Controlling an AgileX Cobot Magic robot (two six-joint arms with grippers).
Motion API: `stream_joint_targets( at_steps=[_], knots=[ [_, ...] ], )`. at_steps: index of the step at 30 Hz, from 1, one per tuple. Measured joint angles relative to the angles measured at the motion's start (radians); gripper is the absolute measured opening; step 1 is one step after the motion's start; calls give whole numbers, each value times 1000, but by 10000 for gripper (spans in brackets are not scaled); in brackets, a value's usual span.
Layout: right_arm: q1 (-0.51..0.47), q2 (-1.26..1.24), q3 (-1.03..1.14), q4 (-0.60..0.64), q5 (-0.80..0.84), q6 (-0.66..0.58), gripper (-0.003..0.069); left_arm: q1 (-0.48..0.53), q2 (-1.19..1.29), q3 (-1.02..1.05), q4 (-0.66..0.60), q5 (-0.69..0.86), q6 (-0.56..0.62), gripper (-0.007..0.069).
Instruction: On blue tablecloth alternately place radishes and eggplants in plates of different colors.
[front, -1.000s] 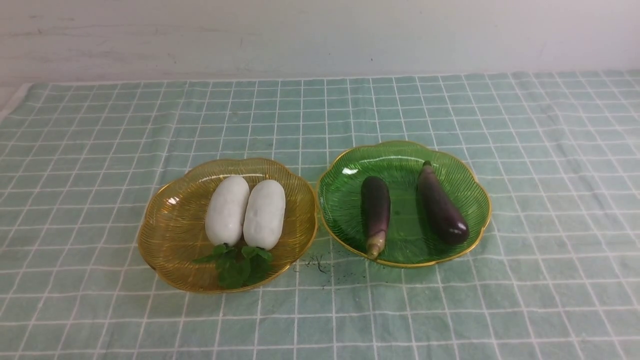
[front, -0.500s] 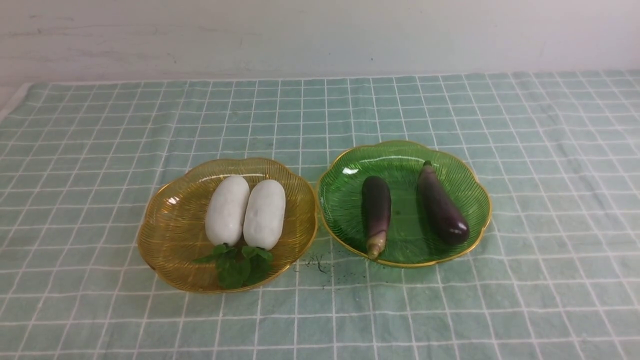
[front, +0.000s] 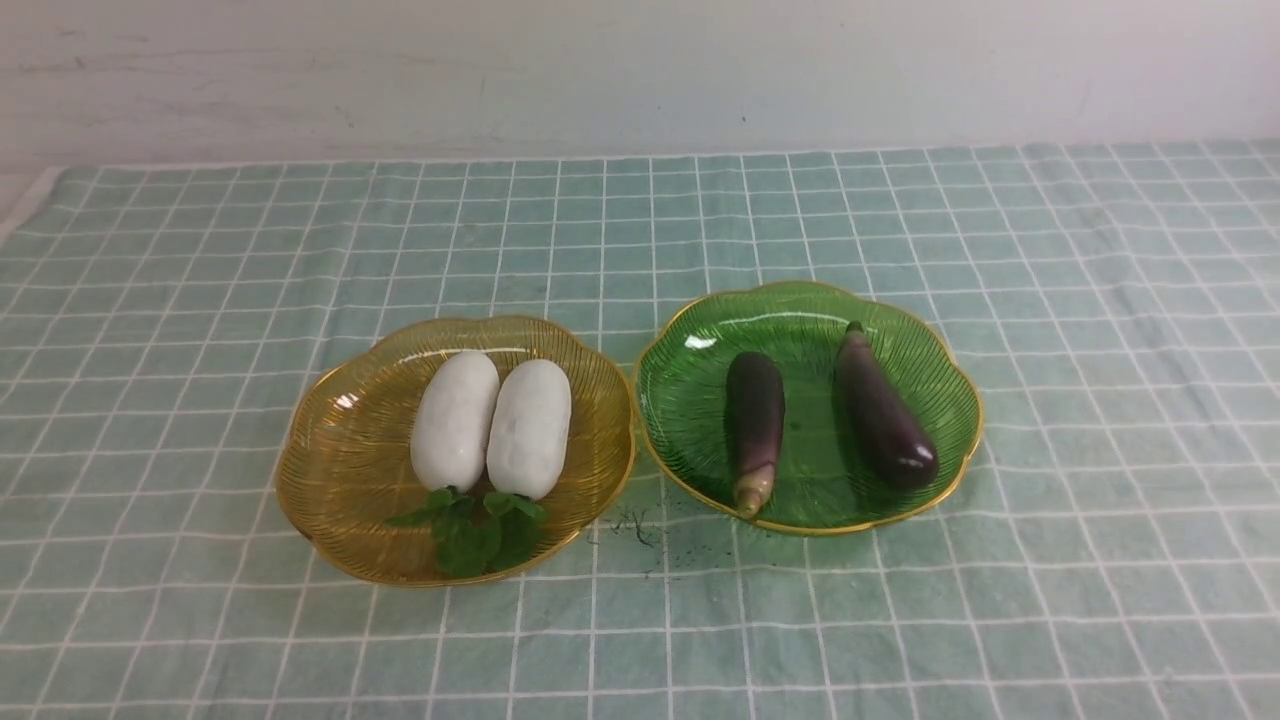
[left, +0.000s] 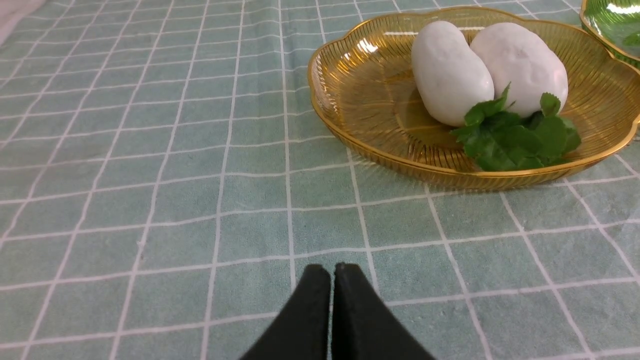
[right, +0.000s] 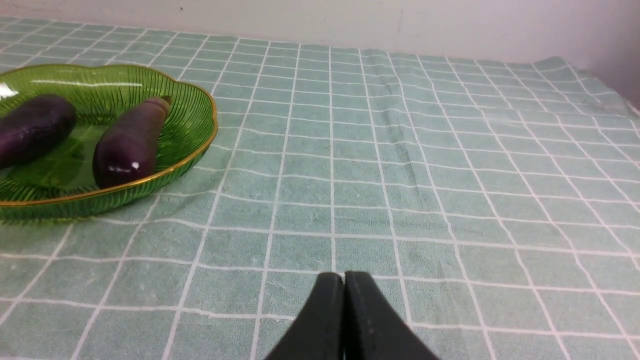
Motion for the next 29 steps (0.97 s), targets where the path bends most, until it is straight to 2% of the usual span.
stream_joint_targets(
  at_steps=[29],
  knots=[
    [0,0,0,0,1,11,-12,0,0,0,0,0,0,-8]
  ],
)
